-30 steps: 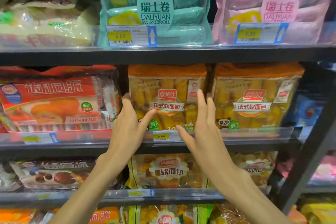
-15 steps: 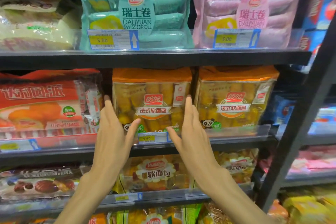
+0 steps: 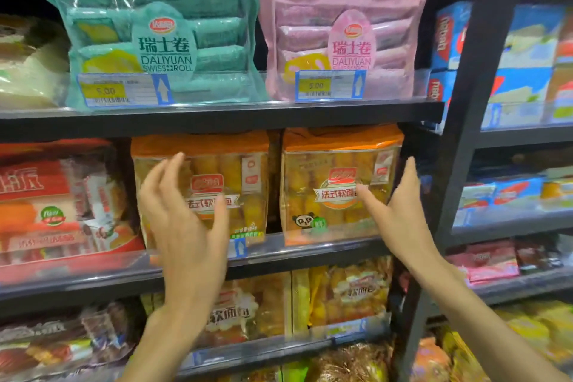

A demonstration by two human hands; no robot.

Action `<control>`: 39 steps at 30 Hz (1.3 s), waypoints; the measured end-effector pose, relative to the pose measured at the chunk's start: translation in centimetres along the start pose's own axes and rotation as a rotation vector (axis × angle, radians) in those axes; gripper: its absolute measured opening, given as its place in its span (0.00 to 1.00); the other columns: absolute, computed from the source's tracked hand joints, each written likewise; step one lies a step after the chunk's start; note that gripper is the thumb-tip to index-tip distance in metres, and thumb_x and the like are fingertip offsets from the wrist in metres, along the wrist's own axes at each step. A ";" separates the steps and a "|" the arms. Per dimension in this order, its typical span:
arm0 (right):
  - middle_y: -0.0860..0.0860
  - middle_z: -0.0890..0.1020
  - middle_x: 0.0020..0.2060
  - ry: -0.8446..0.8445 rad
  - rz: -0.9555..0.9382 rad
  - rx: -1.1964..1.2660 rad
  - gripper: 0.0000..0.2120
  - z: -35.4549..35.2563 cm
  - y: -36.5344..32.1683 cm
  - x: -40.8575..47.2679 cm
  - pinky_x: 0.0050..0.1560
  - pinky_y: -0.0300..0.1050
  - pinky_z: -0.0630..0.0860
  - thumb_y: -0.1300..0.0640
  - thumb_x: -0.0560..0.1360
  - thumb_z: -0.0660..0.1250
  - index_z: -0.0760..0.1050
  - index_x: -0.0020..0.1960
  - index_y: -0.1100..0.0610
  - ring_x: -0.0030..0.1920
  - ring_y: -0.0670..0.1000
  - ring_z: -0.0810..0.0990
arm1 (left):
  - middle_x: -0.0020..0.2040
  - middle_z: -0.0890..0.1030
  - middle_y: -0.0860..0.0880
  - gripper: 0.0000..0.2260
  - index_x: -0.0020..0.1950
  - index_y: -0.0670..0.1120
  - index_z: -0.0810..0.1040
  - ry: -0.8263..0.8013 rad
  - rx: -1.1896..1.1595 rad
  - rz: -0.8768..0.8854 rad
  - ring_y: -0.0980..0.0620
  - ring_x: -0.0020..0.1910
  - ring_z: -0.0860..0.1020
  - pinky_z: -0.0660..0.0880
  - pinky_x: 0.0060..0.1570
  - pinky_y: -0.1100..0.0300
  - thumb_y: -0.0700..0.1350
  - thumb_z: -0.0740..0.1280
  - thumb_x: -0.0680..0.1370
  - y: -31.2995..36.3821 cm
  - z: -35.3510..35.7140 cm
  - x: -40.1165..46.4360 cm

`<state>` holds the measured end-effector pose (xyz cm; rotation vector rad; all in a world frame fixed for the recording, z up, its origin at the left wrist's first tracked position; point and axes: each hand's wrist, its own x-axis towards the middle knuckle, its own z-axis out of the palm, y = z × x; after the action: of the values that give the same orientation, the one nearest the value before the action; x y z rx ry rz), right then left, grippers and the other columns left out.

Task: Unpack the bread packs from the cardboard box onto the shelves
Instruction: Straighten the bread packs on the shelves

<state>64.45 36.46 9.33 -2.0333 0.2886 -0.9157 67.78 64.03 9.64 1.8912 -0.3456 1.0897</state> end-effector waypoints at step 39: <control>0.45 0.75 0.66 -0.100 0.027 0.052 0.33 0.0 2.4 2.3 0.65 0.48 0.75 0.43 0.79 0.69 0.58 0.76 0.55 0.65 0.48 0.77 | 0.79 0.63 0.42 0.39 0.81 0.43 0.53 -0.192 0.260 -0.126 0.39 0.75 0.70 0.73 0.68 0.43 0.55 0.72 0.80 -6.0 -0.1 0.8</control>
<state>66.35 33.83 8.62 -2.0148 0.2352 -0.7944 71.86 67.62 6.90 2.2249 -0.1949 0.9059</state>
